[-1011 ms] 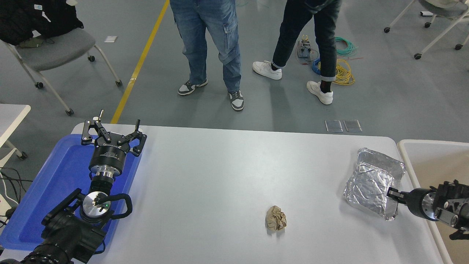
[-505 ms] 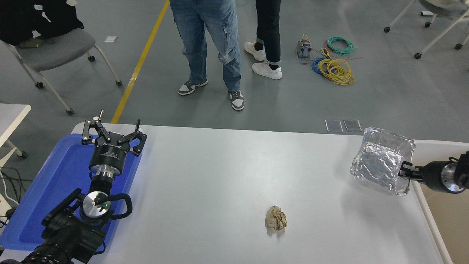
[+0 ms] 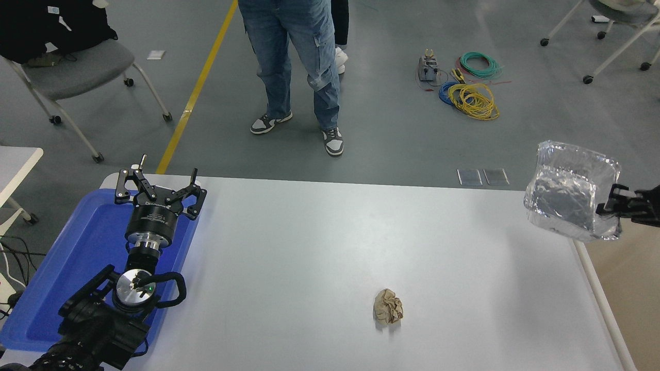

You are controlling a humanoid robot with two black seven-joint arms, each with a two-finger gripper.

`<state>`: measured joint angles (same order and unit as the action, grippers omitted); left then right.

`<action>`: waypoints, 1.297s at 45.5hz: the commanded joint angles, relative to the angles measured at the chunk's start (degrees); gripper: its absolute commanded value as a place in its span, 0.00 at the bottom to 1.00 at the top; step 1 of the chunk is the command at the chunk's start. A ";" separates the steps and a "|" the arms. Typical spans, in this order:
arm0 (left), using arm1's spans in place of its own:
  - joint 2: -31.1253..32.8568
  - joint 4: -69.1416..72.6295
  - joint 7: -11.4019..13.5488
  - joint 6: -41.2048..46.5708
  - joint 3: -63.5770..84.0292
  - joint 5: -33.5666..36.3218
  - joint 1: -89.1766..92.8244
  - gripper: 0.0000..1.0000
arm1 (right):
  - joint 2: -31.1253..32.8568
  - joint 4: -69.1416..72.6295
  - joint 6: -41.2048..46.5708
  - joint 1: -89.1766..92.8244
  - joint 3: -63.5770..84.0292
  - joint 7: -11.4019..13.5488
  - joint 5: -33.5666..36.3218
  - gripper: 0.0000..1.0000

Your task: Pick up foil plate and place in dustbin

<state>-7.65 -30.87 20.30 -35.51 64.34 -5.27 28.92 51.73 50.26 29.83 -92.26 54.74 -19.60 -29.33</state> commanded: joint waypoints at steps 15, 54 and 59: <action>0.01 -0.07 0.01 0.00 0.00 0.00 0.00 1.00 | 0.92 1.77 8.13 -18.30 10.47 0.00 -0.55 0.00; 0.01 0.02 0.01 0.00 0.00 0.00 0.00 1.00 | -0.75 -21.07 -2.76 8.84 10.74 2.02 9.55 0.00; 0.01 0.02 0.09 0.00 0.00 0.00 0.00 1.00 | -0.84 -24.94 -5.75 15.08 10.65 3.08 13.68 0.00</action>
<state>-7.65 -30.85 20.33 -35.51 64.34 -5.29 28.91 51.18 34.76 28.99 -90.04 65.50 -18.13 -23.16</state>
